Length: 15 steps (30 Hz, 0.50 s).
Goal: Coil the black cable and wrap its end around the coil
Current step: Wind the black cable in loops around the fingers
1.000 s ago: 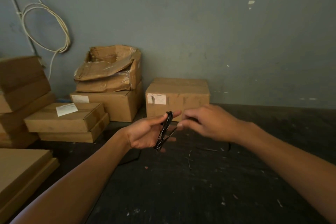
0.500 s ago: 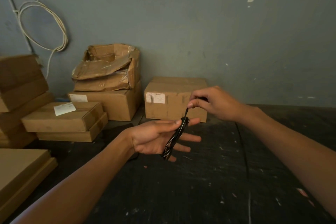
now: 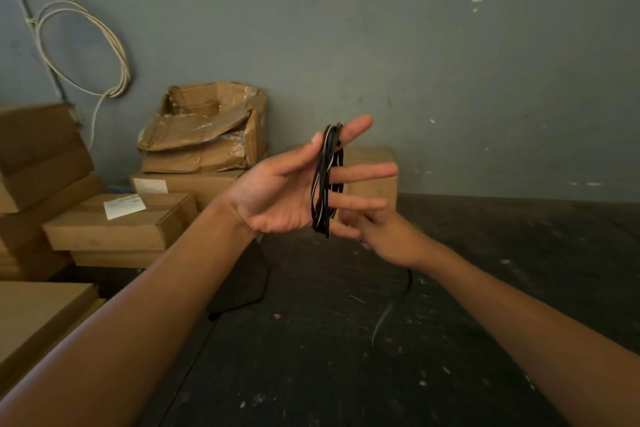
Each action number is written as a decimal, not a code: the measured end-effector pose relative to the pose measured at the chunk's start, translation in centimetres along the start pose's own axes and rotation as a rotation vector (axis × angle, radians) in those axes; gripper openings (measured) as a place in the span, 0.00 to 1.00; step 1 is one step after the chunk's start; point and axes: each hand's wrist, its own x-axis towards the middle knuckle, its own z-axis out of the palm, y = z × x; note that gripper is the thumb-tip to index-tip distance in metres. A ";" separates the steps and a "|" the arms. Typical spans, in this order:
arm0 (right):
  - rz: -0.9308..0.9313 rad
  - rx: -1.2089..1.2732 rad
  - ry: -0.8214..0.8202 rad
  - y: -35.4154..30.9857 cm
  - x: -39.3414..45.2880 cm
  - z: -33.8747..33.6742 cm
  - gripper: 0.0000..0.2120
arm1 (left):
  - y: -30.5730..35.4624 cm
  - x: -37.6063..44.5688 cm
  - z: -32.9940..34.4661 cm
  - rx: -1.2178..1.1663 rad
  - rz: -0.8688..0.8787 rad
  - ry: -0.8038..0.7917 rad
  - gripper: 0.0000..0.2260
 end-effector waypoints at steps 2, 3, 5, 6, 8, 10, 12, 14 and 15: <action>0.003 0.048 -0.017 -0.3 -0.4 1.2 0.15 | 0.3 0.3 -0.1 -0.007 0.012 0.004 0.23; -0.006 0.040 -0.028 -0.3 -0.6 1.8 0.17 | 0.3 0.4 -0.2 -0.003 0.022 0.007 0.23; -0.004 -0.045 -0.082 -0.2 -1.3 2.7 0.14 | 0.6 0.6 -0.4 0.009 0.049 0.013 0.22; -0.005 -0.093 -0.106 -0.2 -1.6 3.1 0.13 | 0.7 0.6 -0.6 0.011 0.060 0.020 0.22; -0.024 -0.167 -0.139 -0.4 -2.3 3.8 0.13 | 1.1 0.5 -1.2 0.003 0.082 0.066 0.22; -0.055 -0.230 -0.175 -0.9 -2.8 4.3 0.13 | 1.3 0.1 -2.0 -0.013 0.101 0.152 0.22; -0.073 -0.279 -0.198 -1.5 -3.0 4.4 0.13 | 1.0 -0.4 -2.8 0.003 0.101 0.276 0.21; -0.095 -0.306 -0.196 -2.2 -3.1 4.3 0.14 | 0.2 -1.1 -3.6 0.025 0.085 0.392 0.21; -0.105 -0.315 -0.190 -2.7 -3.1 4.2 0.15 | -0.4 -1.4 -4.1 0.026 0.080 0.436 0.20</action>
